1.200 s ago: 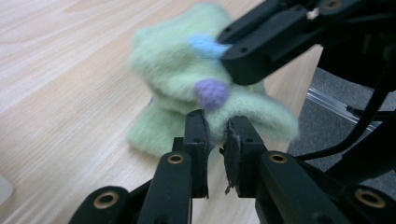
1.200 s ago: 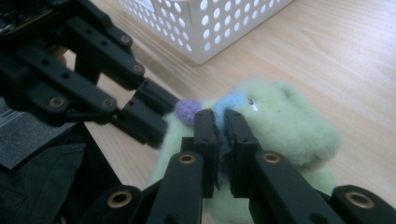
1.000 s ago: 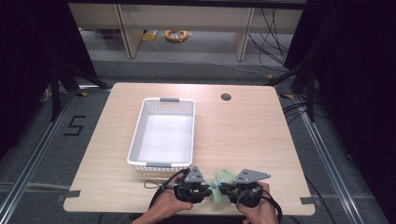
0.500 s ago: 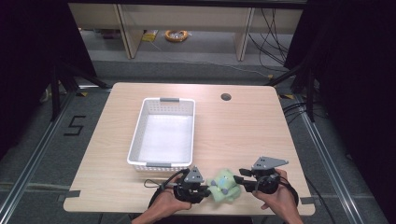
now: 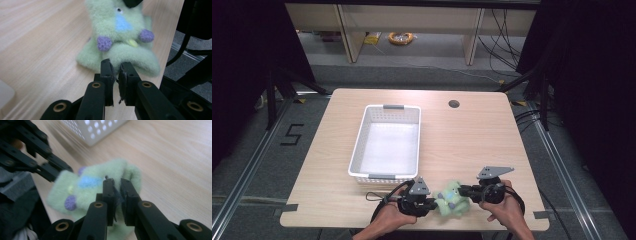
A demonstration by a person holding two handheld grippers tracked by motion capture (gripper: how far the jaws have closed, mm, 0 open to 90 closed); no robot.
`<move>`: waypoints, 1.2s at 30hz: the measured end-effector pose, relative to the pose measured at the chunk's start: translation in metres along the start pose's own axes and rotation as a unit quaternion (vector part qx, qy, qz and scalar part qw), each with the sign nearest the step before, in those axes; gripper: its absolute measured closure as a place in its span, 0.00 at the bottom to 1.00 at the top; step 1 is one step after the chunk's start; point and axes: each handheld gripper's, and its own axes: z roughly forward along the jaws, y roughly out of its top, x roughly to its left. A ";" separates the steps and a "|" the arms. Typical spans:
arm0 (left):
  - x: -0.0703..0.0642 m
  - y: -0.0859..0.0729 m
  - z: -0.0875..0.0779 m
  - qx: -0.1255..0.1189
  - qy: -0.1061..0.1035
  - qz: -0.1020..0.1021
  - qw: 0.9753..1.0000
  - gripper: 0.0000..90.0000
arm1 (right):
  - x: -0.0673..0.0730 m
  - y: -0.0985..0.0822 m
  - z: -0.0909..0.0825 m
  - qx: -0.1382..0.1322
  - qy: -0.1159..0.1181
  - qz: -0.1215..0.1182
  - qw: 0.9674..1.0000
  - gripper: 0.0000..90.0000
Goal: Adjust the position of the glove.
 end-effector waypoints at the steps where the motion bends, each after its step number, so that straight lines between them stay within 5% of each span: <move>1: 0.000 0.001 -0.001 -0.005 -0.005 -0.003 1.000 0.91 | 0.000 0.000 0.000 0.000 0.000 0.000 1.000 0.93; 5: 0.005 0.006 -0.006 -0.015 -0.001 -0.011 1.000 0.91 | 0.015 0.000 -0.014 -0.024 -0.002 0.005 1.000 0.93; 6: 0.008 0.009 -0.007 -0.015 0.003 -0.012 1.000 0.91 | 0.022 -0.004 -0.017 -0.028 0.004 0.025 0.999 0.93; 9: 0.011 0.010 -0.006 -0.017 0.002 -0.012 1.000 0.91 | 0.026 -0.008 -0.020 -0.033 0.003 0.026 0.999 0.93; 10: 0.013 0.011 -0.006 -0.015 0.003 -0.003 1.000 0.91 | 0.032 -0.013 -0.021 -0.035 0.013 0.044 0.998 0.93; 16: 0.015 0.013 0.001 -0.012 0.000 -0.018 1.000 0.91 | 0.030 -0.022 -0.017 -0.035 0.007 0.066 0.997 0.91; 20: 0.018 0.010 0.006 -0.004 -0.002 -0.014 1.000 0.89 | 0.019 -0.027 -0.013 -0.021 -0.010 0.052 0.998 0.87; 22: 0.019 0.007 0.006 0.005 0.000 -0.025 1.000 0.88 | 0.019 -0.030 -0.011 -0.008 -0.005 0.073 0.997 0.85; 25: 0.021 0.005 0.004 0.005 0.004 -0.035 0.999 0.80 | 0.018 -0.032 -0.009 -0.010 -0.004 0.073 0.997 0.80; 26: 0.024 0.002 0.000 0.000 0.012 -0.045 0.999 0.79 | 0.017 -0.031 -0.009 -0.010 -0.019 0.047 0.999 0.70; 31: 0.024 -0.001 -0.010 -0.010 0.023 -0.062 0.998 0.71 | 0.020 -0.029 -0.011 -0.013 -0.012 0.056 0.998 0.60; 36: 0.013 -0.001 -0.018 -0.031 0.014 -0.101 0.994 0.59 | 0.014 -0.028 -0.025 -0.035 -0.051 0.076 0.995 0.55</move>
